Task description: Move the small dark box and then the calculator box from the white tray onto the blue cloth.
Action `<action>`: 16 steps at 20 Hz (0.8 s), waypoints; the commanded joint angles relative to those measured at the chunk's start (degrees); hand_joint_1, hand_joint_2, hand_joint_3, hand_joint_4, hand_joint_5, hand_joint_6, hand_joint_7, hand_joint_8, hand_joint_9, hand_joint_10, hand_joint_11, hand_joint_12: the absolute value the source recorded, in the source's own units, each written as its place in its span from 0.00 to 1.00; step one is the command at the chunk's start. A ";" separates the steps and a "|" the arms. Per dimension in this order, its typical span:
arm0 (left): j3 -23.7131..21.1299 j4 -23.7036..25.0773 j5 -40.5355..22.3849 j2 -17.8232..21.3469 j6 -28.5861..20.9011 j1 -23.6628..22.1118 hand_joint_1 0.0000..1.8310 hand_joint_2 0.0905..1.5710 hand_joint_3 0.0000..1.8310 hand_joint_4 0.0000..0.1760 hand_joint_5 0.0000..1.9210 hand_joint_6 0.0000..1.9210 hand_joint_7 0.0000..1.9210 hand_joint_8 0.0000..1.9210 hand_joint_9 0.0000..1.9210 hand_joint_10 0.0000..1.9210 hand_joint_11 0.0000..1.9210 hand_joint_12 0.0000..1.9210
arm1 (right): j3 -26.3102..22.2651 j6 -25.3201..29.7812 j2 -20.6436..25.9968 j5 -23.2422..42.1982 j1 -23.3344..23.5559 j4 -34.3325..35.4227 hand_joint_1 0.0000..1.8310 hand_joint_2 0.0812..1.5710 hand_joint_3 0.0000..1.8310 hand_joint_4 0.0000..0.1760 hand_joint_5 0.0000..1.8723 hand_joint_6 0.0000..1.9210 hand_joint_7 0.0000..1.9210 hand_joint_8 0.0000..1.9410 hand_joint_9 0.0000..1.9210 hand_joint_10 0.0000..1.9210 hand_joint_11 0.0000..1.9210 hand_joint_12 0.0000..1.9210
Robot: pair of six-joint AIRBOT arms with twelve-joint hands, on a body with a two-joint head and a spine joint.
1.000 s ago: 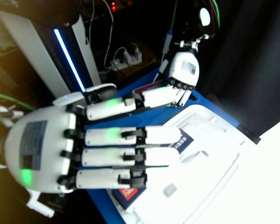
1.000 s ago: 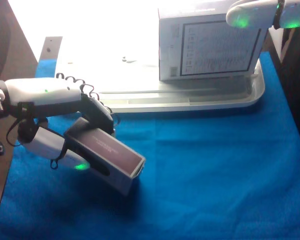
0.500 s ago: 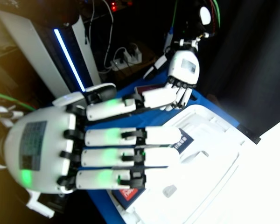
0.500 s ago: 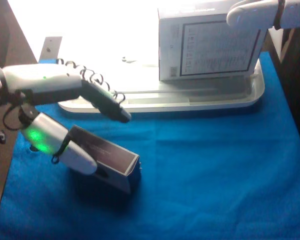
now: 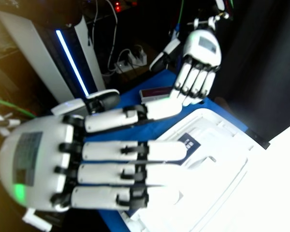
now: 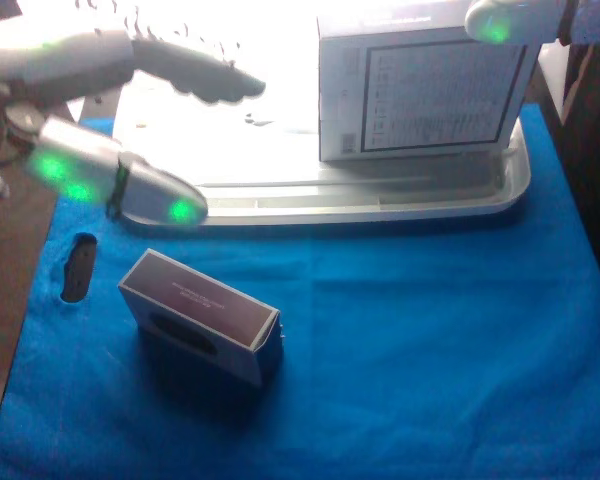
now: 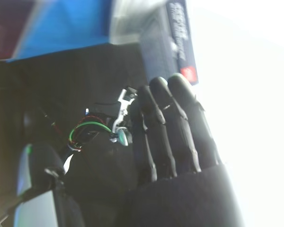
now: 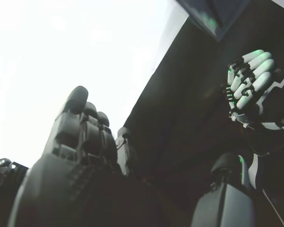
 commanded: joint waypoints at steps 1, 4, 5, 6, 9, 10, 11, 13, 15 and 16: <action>0.69 -4.69 -4.28 0.53 0.38 -1.99 0.27 0.56 0.00 0.03 0.11 0.00 0.14 0.00 0.13 0.02 0.05 0.23 | 0.42 0.49 -0.25 6.01 0.72 2.35 0.29 0.43 0.00 1.00 0.00 0.00 0.00 0.00 0.00 0.00 0.00 0.16; 1.64 -6.67 -3.72 0.94 2.05 -5.13 0.23 0.60 0.01 0.96 0.01 0.00 0.01 0.00 0.01 0.00 0.01 0.02 | 1.47 0.49 -1.31 3.97 0.73 2.32 0.24 0.43 0.00 0.84 0.02 0.00 0.02 0.00 0.00 0.00 0.00 0.07; 1.51 -8.59 -4.17 1.36 3.91 -5.40 0.22 0.60 0.01 0.99 0.00 0.00 0.00 0.00 0.00 0.00 0.00 0.00 | 2.18 0.49 -2.11 3.12 0.73 2.32 0.27 0.41 0.00 0.83 0.03 0.00 0.02 0.00 0.00 0.00 0.00 0.04; 1.48 -11.02 -5.30 1.83 5.51 -5.41 0.17 0.63 0.01 0.92 0.00 0.00 0.00 0.00 0.00 0.00 0.00 0.00 | 2.76 0.49 -2.89 2.30 0.73 2.31 0.28 0.44 0.00 0.77 0.05 0.00 0.03 0.00 0.02 0.00 0.00 0.14; 1.55 -17.52 -8.19 2.82 9.22 -5.43 0.05 0.71 0.01 0.46 0.00 0.00 0.00 0.00 0.00 0.00 0.00 0.00 | 4.61 1.14 -4.63 0.20 0.74 2.32 0.33 0.43 0.00 0.66 0.10 0.00 0.09 0.00 0.06 0.00 0.00 0.25; 1.66 -18.41 -8.68 2.99 9.59 -5.49 0.03 0.71 0.01 0.34 0.00 0.00 0.00 0.00 0.00 0.00 0.00 0.00 | 5.17 1.17 -5.09 -0.81 0.74 2.31 0.36 0.42 0.00 0.58 0.11 0.00 0.09 0.00 0.08 0.00 0.00 0.31; 1.71 -18.74 -8.92 3.18 9.66 -5.77 0.02 0.72 0.01 0.27 0.00 0.00 0.00 0.00 0.00 0.00 0.00 0.00 | 5.91 1.34 -5.67 -1.85 0.74 2.28 0.37 0.42 0.00 0.53 0.11 0.00 0.10 0.00 0.08 0.00 0.00 0.33; 1.67 -18.48 -8.82 3.23 9.67 -6.78 0.02 0.72 0.00 0.35 0.00 0.00 0.00 0.00 0.00 0.00 0.00 0.00 | 7.23 2.28 -6.68 -3.45 0.74 1.55 0.40 0.44 0.00 0.54 0.14 0.00 0.11 0.00 0.10 0.00 0.00 0.30; 1.53 -18.30 -9.17 3.21 9.69 -7.40 0.06 0.70 0.00 0.30 0.00 0.00 0.00 0.00 0.00 0.00 0.00 0.00 | 9.64 5.82 -8.23 -4.87 0.74 -0.41 0.43 0.46 0.00 0.45 0.14 0.00 0.10 0.00 0.11 0.00 0.00 0.45; 1.52 -18.37 -9.53 3.09 9.69 -7.79 0.05 0.70 0.00 0.34 0.00 0.00 0.00 0.00 0.00 0.00 0.00 0.00 | 11.12 7.92 -9.20 -5.68 0.74 -1.56 0.44 0.45 0.00 0.47 0.14 0.00 0.10 0.00 0.10 0.00 0.00 0.43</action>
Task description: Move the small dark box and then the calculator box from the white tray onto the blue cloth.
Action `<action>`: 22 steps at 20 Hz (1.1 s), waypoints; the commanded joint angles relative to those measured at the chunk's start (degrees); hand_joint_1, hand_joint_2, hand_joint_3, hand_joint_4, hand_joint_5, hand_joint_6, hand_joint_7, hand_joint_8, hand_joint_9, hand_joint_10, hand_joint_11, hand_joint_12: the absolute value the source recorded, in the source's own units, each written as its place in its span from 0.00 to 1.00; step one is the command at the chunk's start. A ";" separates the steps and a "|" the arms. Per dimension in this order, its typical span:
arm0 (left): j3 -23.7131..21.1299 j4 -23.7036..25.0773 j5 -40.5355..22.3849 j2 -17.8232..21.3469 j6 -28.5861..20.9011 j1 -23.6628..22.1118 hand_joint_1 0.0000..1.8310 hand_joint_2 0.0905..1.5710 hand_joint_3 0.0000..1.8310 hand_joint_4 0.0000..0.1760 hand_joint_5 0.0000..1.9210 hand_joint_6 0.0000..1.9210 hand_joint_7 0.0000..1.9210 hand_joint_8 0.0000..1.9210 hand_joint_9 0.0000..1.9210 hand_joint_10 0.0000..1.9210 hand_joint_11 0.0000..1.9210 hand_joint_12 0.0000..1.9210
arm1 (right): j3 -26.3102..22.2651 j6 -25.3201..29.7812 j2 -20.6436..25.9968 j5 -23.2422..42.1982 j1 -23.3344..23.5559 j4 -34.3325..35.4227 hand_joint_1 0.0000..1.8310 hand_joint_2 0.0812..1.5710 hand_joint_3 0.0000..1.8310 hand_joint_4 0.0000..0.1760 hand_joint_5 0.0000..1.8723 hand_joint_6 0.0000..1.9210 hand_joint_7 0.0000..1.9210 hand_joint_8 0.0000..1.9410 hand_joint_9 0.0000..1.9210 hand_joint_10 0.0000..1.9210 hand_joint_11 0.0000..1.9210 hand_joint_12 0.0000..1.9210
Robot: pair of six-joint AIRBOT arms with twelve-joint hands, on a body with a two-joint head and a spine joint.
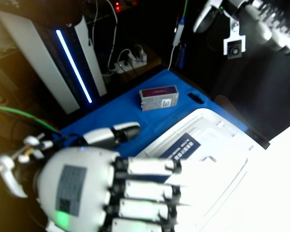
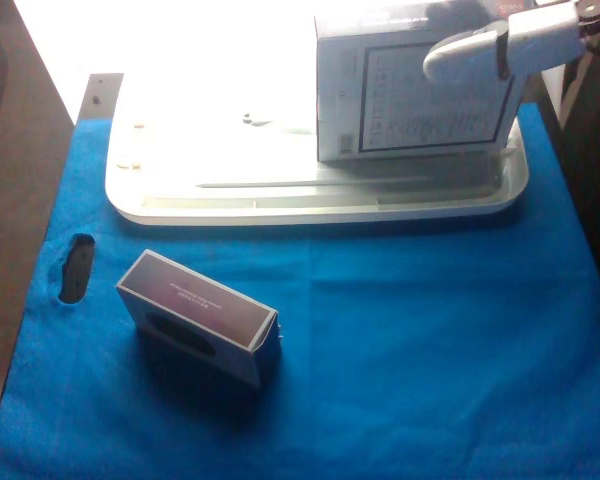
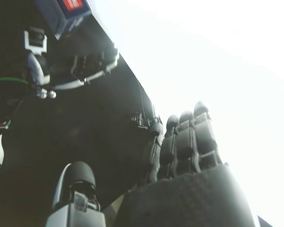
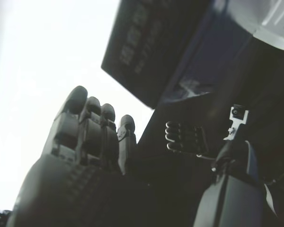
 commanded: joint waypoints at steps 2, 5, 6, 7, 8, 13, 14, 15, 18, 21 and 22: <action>-0.01 -2.53 -5.92 -0.52 -0.14 -2.31 0.06 0.71 0.00 0.34 0.00 0.00 0.00 0.00 0.00 0.00 0.00 0.00 | 1.08 1.34 -0.65 4.26 0.74 1.46 0.44 0.44 0.00 0.33 0.15 0.00 0.12 0.00 0.10 0.00 0.00 0.34; -0.02 -1.63 -5.78 -0.91 -0.14 -3.43 0.07 0.73 0.01 0.17 0.00 0.00 0.00 0.00 0.00 0.00 0.00 0.00 | 1.97 1.34 -1.32 1.35 0.75 0.02 0.44 0.42 0.00 0.33 0.17 0.00 0.15 0.00 0.12 0.00 0.00 0.39; -0.02 -1.43 -5.70 -0.96 -0.14 -3.61 0.06 0.73 0.00 0.20 0.00 0.00 0.00 0.00 0.00 0.00 0.00 0.00 | 2.34 1.35 -1.61 0.54 0.75 -0.40 0.45 0.42 0.00 0.33 0.16 0.00 0.16 0.00 0.11 0.00 0.00 0.40; -0.02 -1.19 -5.47 -1.05 -0.14 -3.83 0.04 0.74 0.01 0.20 0.00 0.00 0.00 0.00 0.00 0.00 0.00 0.00 | 2.56 1.36 -1.78 -0.21 0.75 -0.84 0.46 0.41 0.00 0.37 0.17 0.00 0.16 0.00 0.11 0.00 0.00 0.41; -0.02 -0.89 -5.12 -1.13 -0.14 -4.05 0.03 0.75 0.01 0.14 0.00 0.00 0.00 0.00 0.00 0.00 0.00 0.00 | 2.82 1.49 -2.00 -1.06 0.75 -1.44 0.46 0.40 0.00 0.30 0.18 0.00 0.15 0.00 0.10 0.00 0.00 0.40; -0.26 -0.13 -4.63 -1.28 -0.14 -4.23 0.06 0.71 0.00 0.16 0.00 0.00 0.00 0.00 0.00 0.00 0.00 0.00 | 5.95 5.98 -4.48 -3.66 0.88 -5.66 0.52 0.44 0.00 0.13 0.18 0.00 0.12 0.00 0.11 0.00 0.00 0.40; -0.33 0.14 -4.48 -1.43 -0.14 -4.23 0.06 0.71 0.00 0.15 0.00 0.00 0.00 0.00 0.00 0.00 0.00 0.00 | 6.18 6.09 -4.75 -4.28 0.88 -6.03 0.55 0.46 0.00 0.16 0.19 0.00 0.11 0.00 0.11 0.00 0.00 0.44; -0.32 0.18 -4.46 -1.61 -0.14 -4.23 0.06 0.70 0.00 0.21 0.00 0.00 0.00 0.00 0.00 0.00 0.00 0.00 | 6.24 6.09 -4.81 -4.63 0.88 -6.16 0.56 0.47 0.00 0.11 0.21 0.00 0.12 0.00 0.12 0.00 0.00 0.46; -0.32 0.51 -4.41 -1.96 -0.15 -4.23 0.04 0.69 0.00 0.30 0.00 0.00 0.00 0.00 0.00 0.00 0.00 0.00 | 6.71 6.09 -5.09 -5.33 0.87 -6.62 0.66 0.51 0.00 0.00 0.33 0.01 0.28 0.01 0.28 0.02 0.12 0.40; -0.33 0.82 -4.24 -2.32 -0.15 -4.23 0.05 0.67 0.00 0.26 0.00 0.00 0.00 0.00 0.00 0.00 0.00 0.00 | 7.03 6.09 -5.28 -5.63 0.87 -7.05 0.71 0.64 0.00 0.00 0.65 0.09 0.59 0.43 0.59 0.05 0.29 0.63; -0.32 0.93 -4.12 -2.47 -0.15 -4.23 0.05 0.67 0.00 0.26 0.00 0.00 0.00 0.00 0.00 0.00 0.00 0.00 | 7.05 6.09 -5.27 -5.65 0.87 -7.08 0.71 0.64 0.00 0.00 0.65 0.09 0.59 0.43 0.59 0.05 0.29 0.63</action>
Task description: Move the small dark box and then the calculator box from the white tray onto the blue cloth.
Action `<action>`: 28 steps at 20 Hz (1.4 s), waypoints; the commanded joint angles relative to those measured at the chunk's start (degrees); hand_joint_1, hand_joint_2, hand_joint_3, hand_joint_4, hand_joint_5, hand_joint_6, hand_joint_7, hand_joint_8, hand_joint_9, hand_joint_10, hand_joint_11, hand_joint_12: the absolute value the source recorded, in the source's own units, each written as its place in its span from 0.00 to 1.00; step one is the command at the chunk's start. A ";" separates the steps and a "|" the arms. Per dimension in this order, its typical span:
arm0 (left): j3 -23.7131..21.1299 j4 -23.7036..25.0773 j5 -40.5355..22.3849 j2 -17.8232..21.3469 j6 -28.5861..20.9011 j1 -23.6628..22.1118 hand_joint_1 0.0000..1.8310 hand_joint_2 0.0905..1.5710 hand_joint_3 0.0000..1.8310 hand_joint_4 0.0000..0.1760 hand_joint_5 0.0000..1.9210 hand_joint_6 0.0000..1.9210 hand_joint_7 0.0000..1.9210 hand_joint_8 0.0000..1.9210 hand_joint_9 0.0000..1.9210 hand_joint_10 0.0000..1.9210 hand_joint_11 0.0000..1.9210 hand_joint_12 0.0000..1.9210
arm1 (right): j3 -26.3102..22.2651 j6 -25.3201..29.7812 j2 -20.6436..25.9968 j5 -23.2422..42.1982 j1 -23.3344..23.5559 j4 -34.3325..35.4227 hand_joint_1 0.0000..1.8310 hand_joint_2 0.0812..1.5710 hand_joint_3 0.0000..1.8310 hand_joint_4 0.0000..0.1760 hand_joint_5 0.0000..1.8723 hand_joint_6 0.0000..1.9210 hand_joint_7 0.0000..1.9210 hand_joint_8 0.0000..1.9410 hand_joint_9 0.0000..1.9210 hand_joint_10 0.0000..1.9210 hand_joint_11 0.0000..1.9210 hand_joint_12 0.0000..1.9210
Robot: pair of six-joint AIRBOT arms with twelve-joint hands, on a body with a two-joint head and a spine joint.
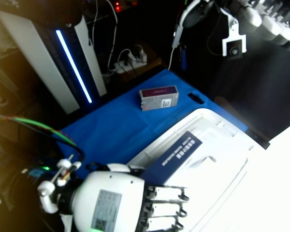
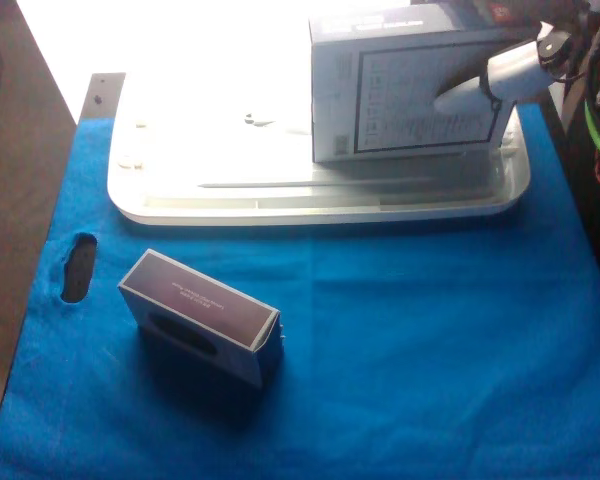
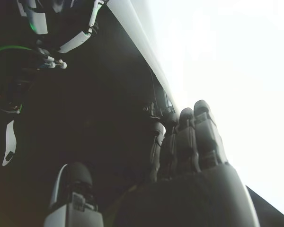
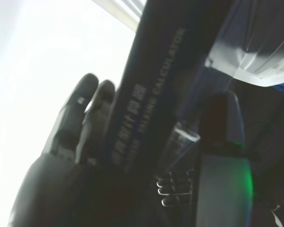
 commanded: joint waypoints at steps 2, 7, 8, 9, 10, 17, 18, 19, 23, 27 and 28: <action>0.06 -2.45 -4.73 -0.48 -0.19 -0.87 0.04 0.70 0.00 0.19 0.00 0.00 0.00 0.00 0.00 0.00 0.00 0.00 | 0.36 -0.58 -0.29 2.85 0.50 0.84 0.69 0.65 0.00 0.00 0.63 0.31 0.58 0.43 0.64 0.08 0.33 0.67; 0.10 -2.37 -4.13 -0.55 -0.19 -0.47 0.07 0.69 0.00 0.11 0.00 0.00 0.00 0.00 0.00 0.00 0.00 0.00 | -3.22 -0.37 0.91 2.88 5.87 -5.01 0.70 0.66 0.00 0.00 0.57 0.33 0.60 0.47 0.65 0.16 0.32 0.77; 0.10 -2.42 -4.03 -0.55 -0.19 -0.36 0.07 0.70 0.00 0.00 0.00 0.00 0.00 0.00 0.00 0.00 0.00 0.00 | -4.62 -0.37 2.05 2.90 7.84 -6.73 0.65 0.68 0.01 0.00 0.54 0.46 0.63 0.32 0.66 0.24 0.37 0.86; 0.13 -2.43 -3.80 -0.57 -0.17 -0.33 0.07 0.71 0.00 0.00 0.00 0.00 0.00 0.00 0.00 0.00 0.00 0.00 | -5.88 -0.38 3.05 3.09 9.03 -7.62 0.63 0.71 0.00 0.00 0.51 0.52 0.67 0.23 0.62 0.45 0.45 0.88; 0.16 -2.47 -3.68 -0.57 -0.14 -0.23 0.07 0.71 0.00 0.00 0.00 0.00 0.00 0.00 0.00 0.00 0.00 0.00 | -6.83 -0.38 3.84 4.09 9.18 -7.63 0.63 0.71 0.00 0.00 0.51 0.52 0.67 0.23 0.62 0.45 0.45 0.88; 0.17 -4.20 -3.05 -0.30 0.92 1.16 0.11 0.68 0.00 0.09 0.00 0.00 0.00 0.00 0.00 0.00 0.00 0.00 | -13.10 -0.40 9.48 9.08 10.40 -9.01 0.62 0.71 0.00 0.00 0.49 0.55 0.76 0.14 0.68 0.65 0.62 0.85; 0.17 -4.93 -3.03 -0.15 1.28 1.62 0.14 0.64 0.00 0.23 0.00 0.00 0.00 0.00 0.00 0.00 0.00 0.00 | -14.62 -0.41 10.75 9.71 10.53 -9.78 0.62 0.72 0.00 0.00 0.48 0.57 0.75 0.17 0.66 0.67 0.61 0.86; 0.17 -5.21 -3.06 -0.09 1.38 1.80 0.14 0.64 0.00 0.23 0.00 0.00 0.00 0.00 0.00 0.00 0.00 0.00 | -15.12 -0.43 11.24 9.86 10.54 -10.00 0.62 0.72 0.00 0.00 0.48 0.57 0.75 0.17 0.66 0.67 0.61 0.86; 0.17 -10.24 -4.95 -0.08 4.22 4.63 0.19 0.61 0.00 0.36 0.00 0.00 0.00 0.00 0.00 0.00 0.00 0.00 | -21.33 -3.87 15.08 10.27 10.54 -10.54 0.61 0.75 0.00 0.00 0.44 0.63 0.61 0.58 0.61 0.82 0.60 0.96; 0.15 -11.11 -5.17 -0.08 4.86 5.55 0.22 0.63 0.01 0.14 0.00 0.00 0.00 0.00 0.00 0.00 0.00 0.00 | -25.10 -4.77 18.21 10.71 10.15 -10.69 0.61 0.74 0.00 0.00 0.45 0.62 0.59 0.62 0.59 0.84 0.57 0.98; 0.15 -11.38 -5.22 -0.07 4.88 5.79 0.22 0.63 0.01 0.14 0.00 0.00 0.00 0.00 0.00 0.00 0.00 0.00 | -25.78 -4.77 18.70 10.73 9.37 -10.70 0.61 0.75 0.00 0.00 0.45 0.62 0.57 0.61 0.57 0.85 0.55 0.99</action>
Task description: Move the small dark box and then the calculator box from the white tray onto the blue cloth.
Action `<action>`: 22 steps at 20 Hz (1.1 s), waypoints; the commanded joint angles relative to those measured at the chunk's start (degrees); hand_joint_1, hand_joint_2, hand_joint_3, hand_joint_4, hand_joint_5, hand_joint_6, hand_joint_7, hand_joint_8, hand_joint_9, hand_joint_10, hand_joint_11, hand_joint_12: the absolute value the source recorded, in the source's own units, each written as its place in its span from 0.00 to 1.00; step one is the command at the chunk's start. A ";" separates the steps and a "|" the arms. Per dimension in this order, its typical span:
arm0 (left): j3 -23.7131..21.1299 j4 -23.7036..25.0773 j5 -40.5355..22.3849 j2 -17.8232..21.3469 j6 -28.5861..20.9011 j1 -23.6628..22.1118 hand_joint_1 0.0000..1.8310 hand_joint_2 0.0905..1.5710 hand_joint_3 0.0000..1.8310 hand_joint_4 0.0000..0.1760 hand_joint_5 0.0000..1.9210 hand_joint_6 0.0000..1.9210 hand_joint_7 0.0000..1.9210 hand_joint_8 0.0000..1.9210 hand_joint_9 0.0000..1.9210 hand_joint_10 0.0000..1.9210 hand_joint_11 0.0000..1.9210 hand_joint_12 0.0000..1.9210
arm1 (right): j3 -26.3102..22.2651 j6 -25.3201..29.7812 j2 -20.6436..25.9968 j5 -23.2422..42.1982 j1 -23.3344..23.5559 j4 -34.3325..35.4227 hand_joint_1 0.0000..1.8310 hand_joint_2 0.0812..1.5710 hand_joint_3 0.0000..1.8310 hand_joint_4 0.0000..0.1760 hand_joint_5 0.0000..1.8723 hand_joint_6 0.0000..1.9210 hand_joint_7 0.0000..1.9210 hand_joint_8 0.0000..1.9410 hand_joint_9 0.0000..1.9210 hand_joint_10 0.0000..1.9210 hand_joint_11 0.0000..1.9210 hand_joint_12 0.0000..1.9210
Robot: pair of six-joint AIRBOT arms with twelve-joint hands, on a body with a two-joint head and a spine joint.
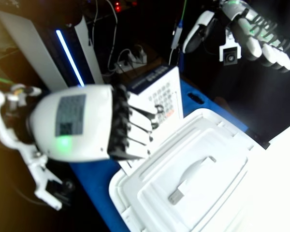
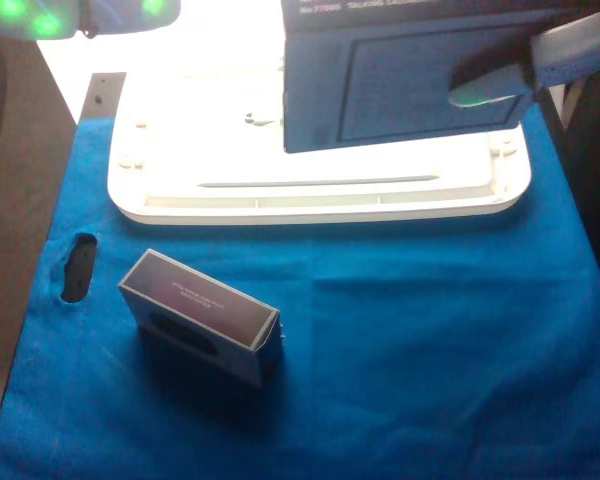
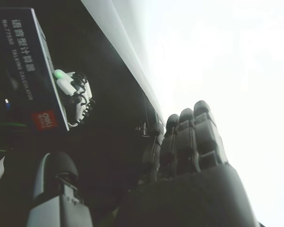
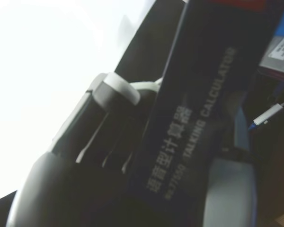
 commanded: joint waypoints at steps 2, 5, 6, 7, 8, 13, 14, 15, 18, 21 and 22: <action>0.11 -2.87 -6.06 0.19 0.54 -0.18 0.25 0.63 0.01 0.21 0.00 0.00 0.00 0.00 0.00 0.00 0.00 0.00 | -1.04 0.16 0.34 5.29 -0.63 2.44 0.61 0.74 0.00 0.00 0.45 0.61 0.53 0.64 0.53 0.90 0.54 1.00; 0.10 -3.51 -6.63 0.17 0.86 0.60 0.26 0.62 0.00 0.27 0.00 0.00 0.00 0.00 0.00 0.00 0.00 0.00 | -1.37 0.16 0.30 5.37 -1.80 2.44 0.62 0.73 0.00 0.00 0.47 0.59 0.55 0.62 0.53 0.90 0.51 1.00; 0.05 -3.51 -6.88 -0.01 0.90 0.71 0.25 0.62 0.00 0.25 0.00 0.00 0.00 0.00 0.00 0.00 0.00 0.00 | -1.60 0.16 0.34 5.37 -2.53 2.44 0.62 0.73 0.00 0.00 0.47 0.59 0.56 0.63 0.55 0.90 0.53 1.00; 0.03 -3.51 -6.96 -0.07 0.98 0.74 0.26 0.62 0.00 0.37 0.00 0.00 0.00 0.00 0.00 0.00 0.00 0.00 | -1.76 0.16 0.36 5.37 -3.10 2.44 0.62 0.74 0.00 0.00 0.46 0.61 0.56 0.65 0.54 0.92 0.52 1.00; 0.03 -3.51 -6.97 -0.17 1.07 0.77 0.24 0.63 0.00 0.30 0.00 0.00 0.00 0.00 0.00 0.00 0.00 0.00 | -1.96 0.16 0.36 5.37 -3.87 2.40 0.62 0.74 0.00 0.00 0.46 0.61 0.55 0.66 0.54 0.91 0.52 1.00; 0.02 -3.58 -6.79 -0.19 1.23 0.99 0.27 0.59 0.00 0.48 0.00 0.00 0.00 0.00 0.00 0.00 0.00 0.00 | -2.50 0.16 -0.14 5.37 -6.79 2.01 0.62 0.74 0.00 0.00 0.46 0.60 0.59 0.68 0.58 0.92 0.56 1.00; 0.01 -3.60 -6.79 -0.20 1.23 1.01 0.27 0.59 0.00 0.48 0.00 0.00 0.00 0.00 0.00 0.00 0.00 0.00 | -2.58 0.16 -0.20 5.37 -7.39 2.01 0.62 0.74 0.00 0.00 0.46 0.60 0.59 0.69 0.58 0.94 0.57 1.00; -0.01 -3.60 -6.79 -0.21 1.23 1.06 0.28 0.58 0.00 0.49 0.00 0.00 0.00 0.00 0.00 0.00 0.00 0.00 | -2.59 0.17 -0.37 5.37 -7.91 2.01 0.62 0.74 0.00 0.00 0.46 0.60 0.58 0.71 0.57 0.96 0.56 1.00; -0.03 -3.71 -6.78 -0.31 1.23 1.31 0.28 0.58 0.00 0.46 0.00 0.00 0.00 0.00 0.00 0.00 0.00 0.00 | -2.80 0.17 -0.53 5.37 -9.11 2.01 0.61 0.75 0.00 0.00 0.44 0.62 0.58 0.72 0.59 0.93 0.58 1.00; -0.02 -3.71 -6.73 -0.47 1.23 1.51 0.27 0.58 0.00 0.37 0.00 0.00 0.00 0.00 0.00 0.00 0.00 0.00 | -3.21 0.18 -0.33 5.35 -10.29 1.98 0.62 0.74 0.00 0.00 0.46 0.60 0.58 0.71 0.60 0.91 0.59 1.00; -0.02 -3.71 -6.73 -0.47 1.23 1.55 0.27 0.58 0.00 0.37 0.00 0.00 0.00 0.00 0.00 0.00 0.00 0.00 | -3.27 0.19 -0.40 5.35 -10.65 1.97 0.62 0.74 0.00 0.00 0.46 0.61 0.58 0.70 0.60 0.91 0.58 1.00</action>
